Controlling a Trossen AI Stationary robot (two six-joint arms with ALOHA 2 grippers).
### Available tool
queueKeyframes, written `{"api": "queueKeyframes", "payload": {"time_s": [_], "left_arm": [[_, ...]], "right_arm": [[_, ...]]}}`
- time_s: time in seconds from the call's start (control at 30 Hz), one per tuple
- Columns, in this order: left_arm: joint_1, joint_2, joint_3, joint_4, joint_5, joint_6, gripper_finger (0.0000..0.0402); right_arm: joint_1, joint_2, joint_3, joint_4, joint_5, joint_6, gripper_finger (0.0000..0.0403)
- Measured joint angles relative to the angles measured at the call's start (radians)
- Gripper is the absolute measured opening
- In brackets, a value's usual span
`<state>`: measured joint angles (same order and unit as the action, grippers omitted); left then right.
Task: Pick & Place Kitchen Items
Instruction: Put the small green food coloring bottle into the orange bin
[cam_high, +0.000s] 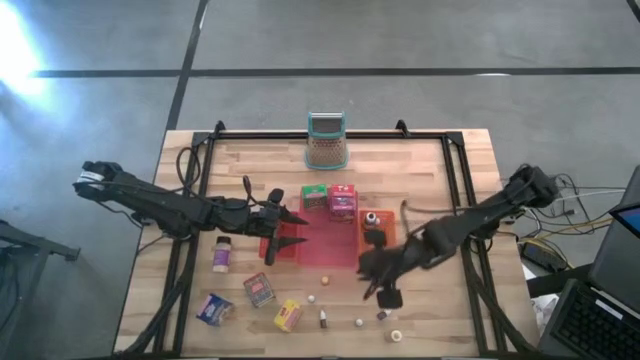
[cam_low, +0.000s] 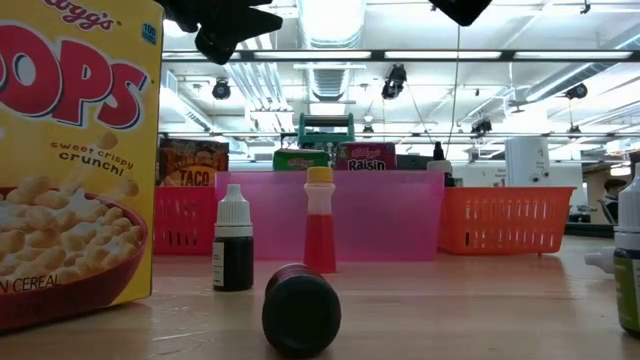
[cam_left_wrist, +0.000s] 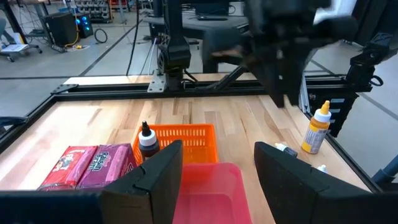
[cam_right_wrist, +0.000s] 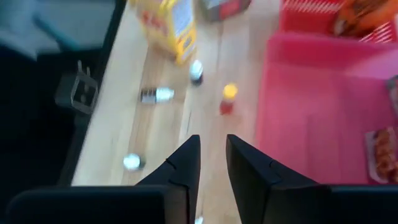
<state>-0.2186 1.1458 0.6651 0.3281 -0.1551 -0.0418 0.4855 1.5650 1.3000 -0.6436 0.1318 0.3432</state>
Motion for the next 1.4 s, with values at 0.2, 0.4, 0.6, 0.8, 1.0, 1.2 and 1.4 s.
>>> {"api": "queueKeyframes", "payload": {"time_s": [0.2,0.4,0.6,0.8,1.0,1.2,1.4], "left_arm": [[0.000,0.000,0.000,-0.005,0.000,0.000,0.0204],[0.000,0.000,-0.002,-0.006,0.000,0.000,0.0204],[0.000,0.000,-0.016,-0.008,0.000,0.000,0.0204],[0.000,0.000,-0.016,-0.007,0.000,0.000,0.0204],[0.000,0.000,-0.016,-0.007,0.000,0.000,0.0204],[0.000,0.000,-0.016,-0.007,0.000,-0.013,0.0204],[0.000,0.000,-0.016,-0.007,0.000,-0.018,0.0204]], "right_arm": [[0.047,0.193,0.204,-0.212,-0.001,0.055,0.0104],[0.080,0.353,0.377,-0.352,-0.013,0.155,0.0128],[0.115,0.455,0.493,-0.431,-0.066,0.253,0.0146],[0.145,0.505,0.529,-0.440,-0.103,0.346,0.0158],[0.152,0.535,0.548,-0.439,-0.117,0.365,0.0167],[0.152,0.538,0.546,-0.438,-0.117,0.374,0.0172],[0.152,0.538,0.545,-0.439,-0.117,0.364,0.0156]]}}
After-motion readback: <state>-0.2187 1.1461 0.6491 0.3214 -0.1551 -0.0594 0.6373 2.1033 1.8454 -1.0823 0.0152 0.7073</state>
